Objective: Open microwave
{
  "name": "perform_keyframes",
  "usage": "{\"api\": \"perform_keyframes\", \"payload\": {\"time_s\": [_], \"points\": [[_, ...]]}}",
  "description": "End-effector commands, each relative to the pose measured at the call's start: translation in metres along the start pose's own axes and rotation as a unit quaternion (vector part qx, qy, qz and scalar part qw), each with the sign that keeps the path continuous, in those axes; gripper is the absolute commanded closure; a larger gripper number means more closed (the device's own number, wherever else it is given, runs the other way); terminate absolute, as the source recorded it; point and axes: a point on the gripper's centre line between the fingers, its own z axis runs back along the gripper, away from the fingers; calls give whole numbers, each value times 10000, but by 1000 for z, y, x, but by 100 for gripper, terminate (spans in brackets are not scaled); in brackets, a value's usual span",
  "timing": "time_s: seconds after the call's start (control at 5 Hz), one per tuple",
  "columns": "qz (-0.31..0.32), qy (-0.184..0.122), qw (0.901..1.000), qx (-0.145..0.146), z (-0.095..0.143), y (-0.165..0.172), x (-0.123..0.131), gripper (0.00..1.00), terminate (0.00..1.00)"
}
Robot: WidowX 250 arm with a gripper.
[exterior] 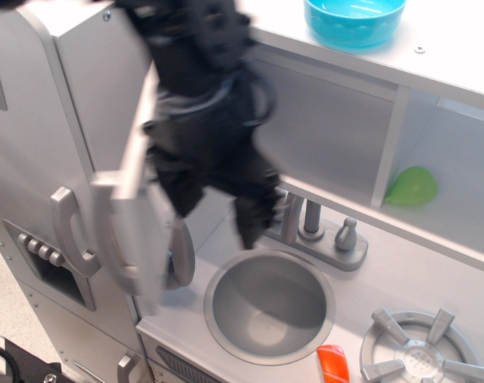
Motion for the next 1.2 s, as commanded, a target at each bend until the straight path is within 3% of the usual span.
{"api": "perform_keyframes", "payload": {"time_s": [0.0,0.2,0.6,0.8,1.0], "points": [[-136,-330,9992,172,14,45,-12,0,0],[-162,-193,9995,170,18,44,-12,0,0],[-15,-163,9999,21,38,8,0,0,0],[-15,-163,9999,21,38,8,0,0,0],[-15,-163,9999,21,38,8,0,0,100]]}}
